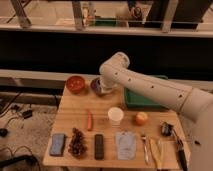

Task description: Stack cups into tray

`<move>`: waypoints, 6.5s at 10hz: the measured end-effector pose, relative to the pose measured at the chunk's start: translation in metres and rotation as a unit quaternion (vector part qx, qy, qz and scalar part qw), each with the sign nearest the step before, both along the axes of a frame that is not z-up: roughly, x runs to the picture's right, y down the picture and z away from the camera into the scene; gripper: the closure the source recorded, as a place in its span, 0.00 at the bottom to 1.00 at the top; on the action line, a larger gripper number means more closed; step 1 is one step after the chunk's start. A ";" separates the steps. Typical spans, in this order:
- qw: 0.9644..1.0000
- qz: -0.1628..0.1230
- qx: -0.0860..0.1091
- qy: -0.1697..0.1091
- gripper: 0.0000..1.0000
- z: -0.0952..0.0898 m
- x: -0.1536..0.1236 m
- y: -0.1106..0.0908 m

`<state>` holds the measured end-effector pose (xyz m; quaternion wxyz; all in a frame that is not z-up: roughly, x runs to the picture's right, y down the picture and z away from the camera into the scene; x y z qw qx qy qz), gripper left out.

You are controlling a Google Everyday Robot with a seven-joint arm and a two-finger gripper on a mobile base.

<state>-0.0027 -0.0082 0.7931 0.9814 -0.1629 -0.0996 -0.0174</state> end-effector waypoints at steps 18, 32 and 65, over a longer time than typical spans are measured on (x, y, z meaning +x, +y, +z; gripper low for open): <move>0.976 0.176 0.049 0.120 0.98 0.009 0.143 -0.052; 0.953 0.247 0.043 0.168 0.98 0.020 0.225 -0.056; 0.921 0.258 -0.033 0.290 0.98 0.084 0.250 0.015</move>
